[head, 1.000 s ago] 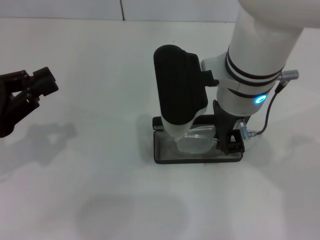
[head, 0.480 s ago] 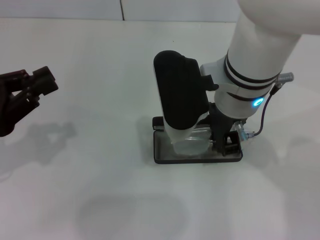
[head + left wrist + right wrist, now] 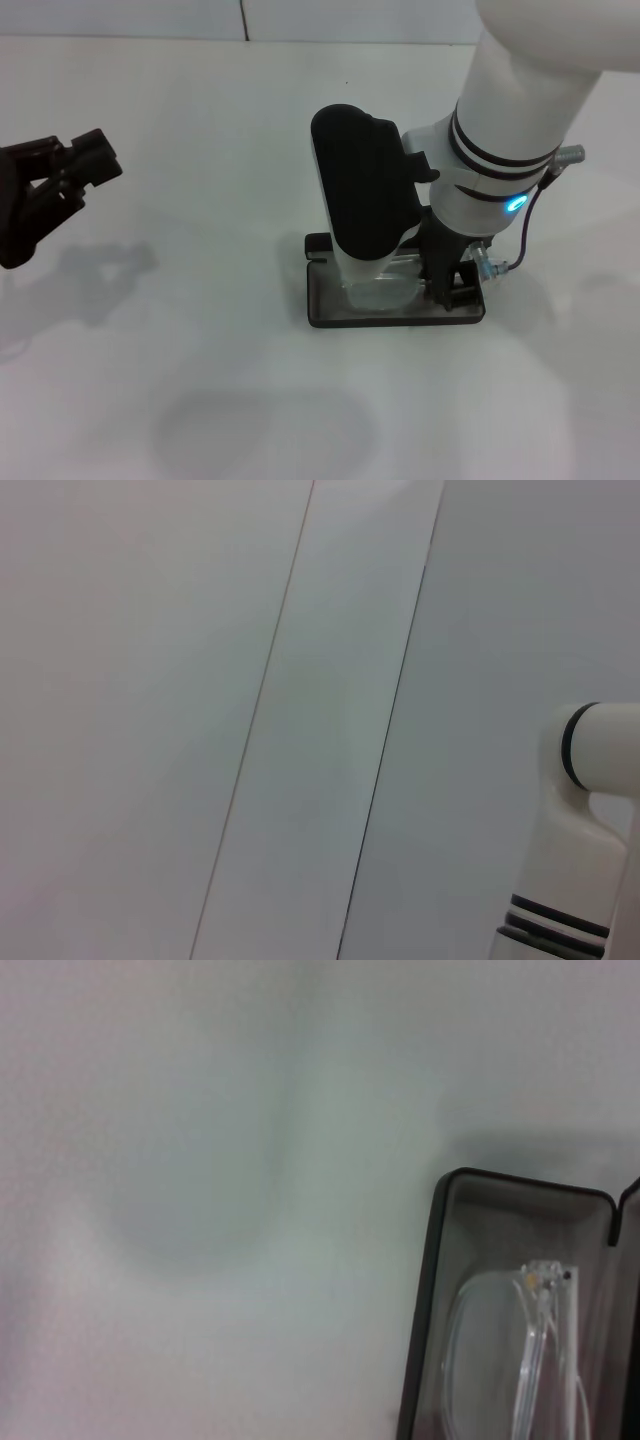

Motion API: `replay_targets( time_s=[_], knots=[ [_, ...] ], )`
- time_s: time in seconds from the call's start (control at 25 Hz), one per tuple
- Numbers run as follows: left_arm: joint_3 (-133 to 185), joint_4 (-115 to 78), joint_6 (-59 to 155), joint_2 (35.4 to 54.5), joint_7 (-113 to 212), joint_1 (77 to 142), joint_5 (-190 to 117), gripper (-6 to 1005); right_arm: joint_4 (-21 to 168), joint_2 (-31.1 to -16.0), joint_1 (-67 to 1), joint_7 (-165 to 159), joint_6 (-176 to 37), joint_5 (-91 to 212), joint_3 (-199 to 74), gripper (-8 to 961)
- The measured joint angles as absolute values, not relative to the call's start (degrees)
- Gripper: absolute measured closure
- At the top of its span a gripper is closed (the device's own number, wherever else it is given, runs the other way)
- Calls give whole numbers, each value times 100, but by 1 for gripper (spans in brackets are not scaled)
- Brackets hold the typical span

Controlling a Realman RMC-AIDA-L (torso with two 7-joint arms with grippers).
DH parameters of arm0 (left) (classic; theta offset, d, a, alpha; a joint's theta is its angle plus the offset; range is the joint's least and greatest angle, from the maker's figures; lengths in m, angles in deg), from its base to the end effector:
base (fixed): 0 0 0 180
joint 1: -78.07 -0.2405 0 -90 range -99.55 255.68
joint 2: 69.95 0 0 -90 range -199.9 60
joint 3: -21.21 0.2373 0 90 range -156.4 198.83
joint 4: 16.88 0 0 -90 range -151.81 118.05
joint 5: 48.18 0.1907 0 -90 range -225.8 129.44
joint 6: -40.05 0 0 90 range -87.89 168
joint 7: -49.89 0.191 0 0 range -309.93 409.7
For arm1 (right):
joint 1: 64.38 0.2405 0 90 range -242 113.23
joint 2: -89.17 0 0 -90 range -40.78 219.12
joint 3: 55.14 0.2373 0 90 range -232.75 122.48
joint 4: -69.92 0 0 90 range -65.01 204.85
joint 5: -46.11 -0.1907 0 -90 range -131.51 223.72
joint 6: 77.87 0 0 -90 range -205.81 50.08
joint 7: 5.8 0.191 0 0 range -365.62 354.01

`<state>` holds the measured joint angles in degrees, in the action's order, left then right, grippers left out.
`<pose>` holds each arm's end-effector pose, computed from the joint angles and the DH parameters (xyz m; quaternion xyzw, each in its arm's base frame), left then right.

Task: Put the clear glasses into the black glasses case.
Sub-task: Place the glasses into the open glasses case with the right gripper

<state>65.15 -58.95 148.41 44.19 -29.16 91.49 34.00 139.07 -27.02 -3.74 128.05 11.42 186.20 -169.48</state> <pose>-0.2157 0.2599 0.0664 -0.8596 -0.1766 -0.4502 0.1653 0.1014 0.3157 -0.1026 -0.9257 -0.1269 -0.3555 0.0238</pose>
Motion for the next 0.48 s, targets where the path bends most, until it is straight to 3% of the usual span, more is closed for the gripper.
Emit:
replay_targets(
  time_s=[0.48],
  knots=[
    [6516, -5852, 14832, 4429, -2902, 9169, 3399, 813, 13900, -2702, -374, 12723, 1097, 18608, -16948, 862]
  ],
)
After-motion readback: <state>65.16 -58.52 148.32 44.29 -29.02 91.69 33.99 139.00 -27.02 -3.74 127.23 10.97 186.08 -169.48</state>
